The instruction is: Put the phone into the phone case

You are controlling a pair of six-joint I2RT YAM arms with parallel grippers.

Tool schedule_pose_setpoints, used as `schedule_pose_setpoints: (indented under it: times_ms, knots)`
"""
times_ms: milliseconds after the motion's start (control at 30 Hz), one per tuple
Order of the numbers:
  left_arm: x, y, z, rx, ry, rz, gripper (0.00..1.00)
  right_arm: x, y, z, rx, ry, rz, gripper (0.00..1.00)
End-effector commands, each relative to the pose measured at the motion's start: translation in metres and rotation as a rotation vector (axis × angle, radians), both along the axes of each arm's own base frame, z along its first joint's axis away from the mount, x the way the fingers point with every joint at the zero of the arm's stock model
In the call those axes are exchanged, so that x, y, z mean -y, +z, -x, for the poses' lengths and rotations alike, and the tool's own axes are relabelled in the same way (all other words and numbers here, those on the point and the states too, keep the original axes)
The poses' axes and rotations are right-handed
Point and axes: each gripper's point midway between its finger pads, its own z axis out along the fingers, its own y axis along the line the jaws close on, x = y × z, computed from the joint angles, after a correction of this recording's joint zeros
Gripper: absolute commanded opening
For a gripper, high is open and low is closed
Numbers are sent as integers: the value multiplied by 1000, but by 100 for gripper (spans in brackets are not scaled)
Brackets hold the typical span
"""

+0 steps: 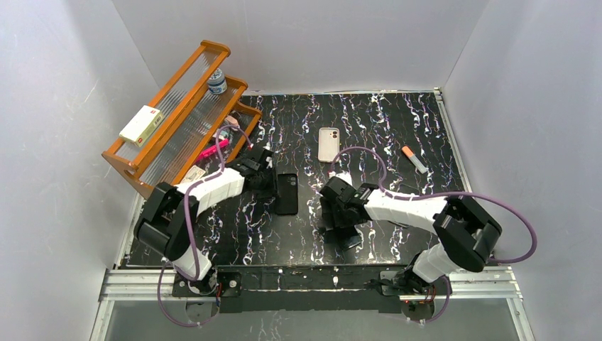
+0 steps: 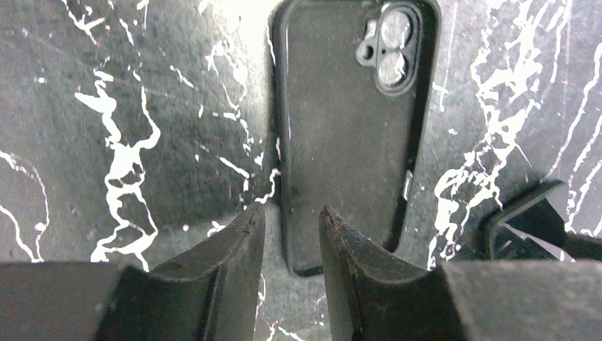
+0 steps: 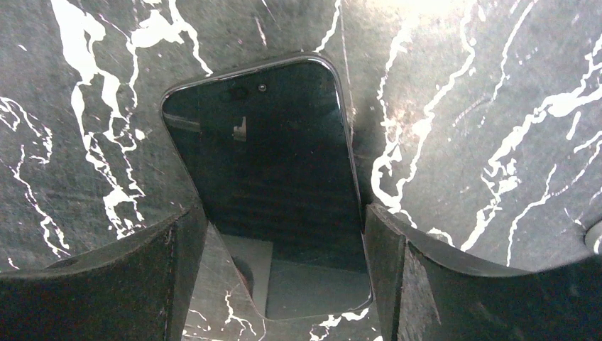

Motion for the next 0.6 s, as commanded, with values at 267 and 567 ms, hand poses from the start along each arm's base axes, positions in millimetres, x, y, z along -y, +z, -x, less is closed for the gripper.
schedule_pose_setpoints:
  times_ms: [267,567]
  knots:
    - [0,-25,11,-70,-19,-19,19,10,17,3,42,-115,-37,61]
    - [12,-25,42,-106,-3,48,0,9,26,0,59,-145,-64,58]
